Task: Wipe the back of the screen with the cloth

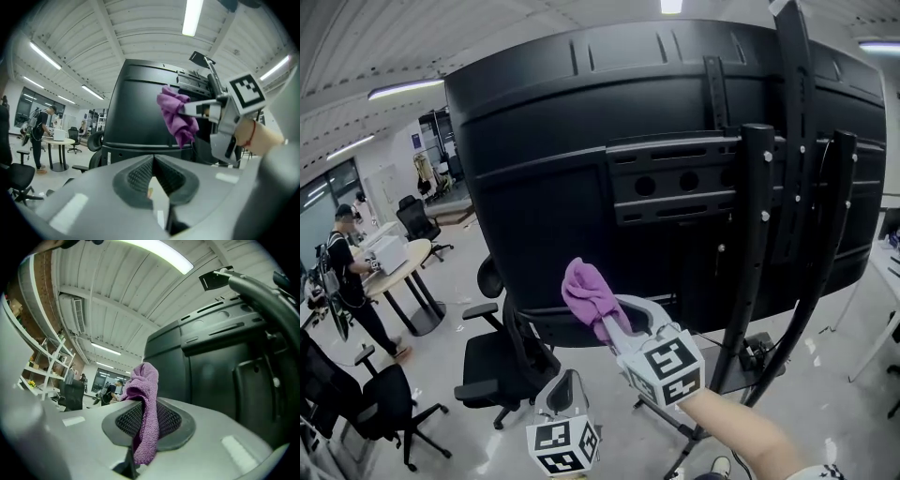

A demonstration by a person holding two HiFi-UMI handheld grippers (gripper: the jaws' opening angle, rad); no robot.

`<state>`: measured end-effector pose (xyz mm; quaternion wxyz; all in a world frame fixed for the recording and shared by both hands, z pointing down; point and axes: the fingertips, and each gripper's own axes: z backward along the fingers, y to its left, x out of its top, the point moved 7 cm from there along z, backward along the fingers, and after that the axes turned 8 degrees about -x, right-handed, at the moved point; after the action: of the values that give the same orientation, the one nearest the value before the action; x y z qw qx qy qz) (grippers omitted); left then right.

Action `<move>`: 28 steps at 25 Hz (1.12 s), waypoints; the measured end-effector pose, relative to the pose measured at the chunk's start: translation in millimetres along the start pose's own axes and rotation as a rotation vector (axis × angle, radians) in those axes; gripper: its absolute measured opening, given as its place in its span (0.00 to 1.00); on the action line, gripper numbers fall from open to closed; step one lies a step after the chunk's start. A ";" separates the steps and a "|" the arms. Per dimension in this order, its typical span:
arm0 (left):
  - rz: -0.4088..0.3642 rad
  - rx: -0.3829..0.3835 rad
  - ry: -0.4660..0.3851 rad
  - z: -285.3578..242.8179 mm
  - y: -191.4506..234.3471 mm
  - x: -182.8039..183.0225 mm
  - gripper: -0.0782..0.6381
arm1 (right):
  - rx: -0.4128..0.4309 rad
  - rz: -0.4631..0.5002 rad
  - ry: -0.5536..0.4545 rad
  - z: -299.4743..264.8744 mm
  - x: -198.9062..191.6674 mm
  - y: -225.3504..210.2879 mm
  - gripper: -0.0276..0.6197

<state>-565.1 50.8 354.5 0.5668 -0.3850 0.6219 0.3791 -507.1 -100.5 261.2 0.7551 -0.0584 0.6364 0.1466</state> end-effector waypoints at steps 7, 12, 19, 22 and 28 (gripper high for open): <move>-0.001 -0.080 0.007 -6.7 -48.6 -7.5 0.12 | -0.075 -0.058 0.050 73.2 -46.3 -24.1 0.12; -0.023 -0.133 0.020 -16.3 -97.6 -6.0 0.12 | -0.090 -0.131 0.037 120.8 -61.0 -57.5 0.12; -0.042 -0.176 0.008 -35.8 -204.0 0.5 0.12 | -0.133 -0.136 0.031 197.4 -55.0 -138.2 0.12; -0.040 -0.215 0.022 -45.1 -267.8 -5.6 0.12 | -0.149 -0.122 0.034 242.2 -50.8 -180.6 0.12; -0.015 -0.303 0.031 -60.1 -397.7 -22.8 0.12 | -0.191 -0.070 0.050 340.3 -47.2 -260.0 0.12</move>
<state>-227.1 -168.1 367.5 0.4953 -0.4766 0.5636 0.4581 -116.0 -261.0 344.1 0.7347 -0.1559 0.6356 0.1788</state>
